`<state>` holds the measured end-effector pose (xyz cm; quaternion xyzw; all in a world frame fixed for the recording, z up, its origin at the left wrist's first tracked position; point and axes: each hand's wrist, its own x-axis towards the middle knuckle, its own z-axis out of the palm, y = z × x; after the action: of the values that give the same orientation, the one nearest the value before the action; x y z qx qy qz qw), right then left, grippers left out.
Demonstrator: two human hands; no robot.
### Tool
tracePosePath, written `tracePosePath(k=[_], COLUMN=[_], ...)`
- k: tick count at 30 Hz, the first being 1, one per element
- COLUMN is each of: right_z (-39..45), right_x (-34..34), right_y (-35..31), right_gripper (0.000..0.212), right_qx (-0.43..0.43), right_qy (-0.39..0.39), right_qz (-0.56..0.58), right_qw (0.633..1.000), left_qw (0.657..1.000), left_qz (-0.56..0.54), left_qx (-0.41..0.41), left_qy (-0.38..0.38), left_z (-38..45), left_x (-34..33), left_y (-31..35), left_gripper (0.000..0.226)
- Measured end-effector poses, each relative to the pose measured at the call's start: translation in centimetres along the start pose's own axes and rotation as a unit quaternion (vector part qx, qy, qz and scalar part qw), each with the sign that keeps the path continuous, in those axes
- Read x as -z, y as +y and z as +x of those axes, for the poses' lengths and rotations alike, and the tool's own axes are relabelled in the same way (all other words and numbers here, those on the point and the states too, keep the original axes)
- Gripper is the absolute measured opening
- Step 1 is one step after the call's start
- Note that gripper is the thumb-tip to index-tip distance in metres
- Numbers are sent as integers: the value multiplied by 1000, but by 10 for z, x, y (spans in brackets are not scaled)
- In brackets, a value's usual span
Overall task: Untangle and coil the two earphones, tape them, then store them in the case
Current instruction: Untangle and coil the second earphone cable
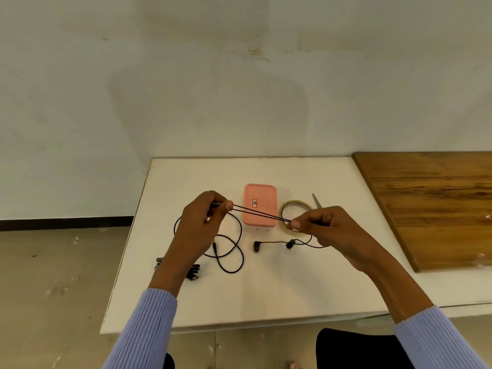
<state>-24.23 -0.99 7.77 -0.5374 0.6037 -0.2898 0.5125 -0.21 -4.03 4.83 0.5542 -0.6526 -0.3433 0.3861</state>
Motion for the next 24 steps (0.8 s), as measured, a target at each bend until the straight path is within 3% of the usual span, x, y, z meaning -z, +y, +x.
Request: tracePosePath(k=[8,15,20,24], right_z=[0,7,10,10], right_x=[-3,-15,-23,-29], right_y=[4,3,1,-1], right_gripper=[14,16,9,17], right_qx=[18,54,82,89], right_qy=[80,108,109,121], right_qz=[42,-3,-30,-36], right_qw=[996,993,990,988], left_qw=[999,977,975,989], left_qz=[2,189,174,105], left_qx=[35,-95,-132,-106], left_qy=[-14,16,46,-16], left_z=[2,3,-1,-1], left_x=[-5,-27,-47,-54], left_y=[-8,-7,11,15], left_gripper=[23,30,23,25])
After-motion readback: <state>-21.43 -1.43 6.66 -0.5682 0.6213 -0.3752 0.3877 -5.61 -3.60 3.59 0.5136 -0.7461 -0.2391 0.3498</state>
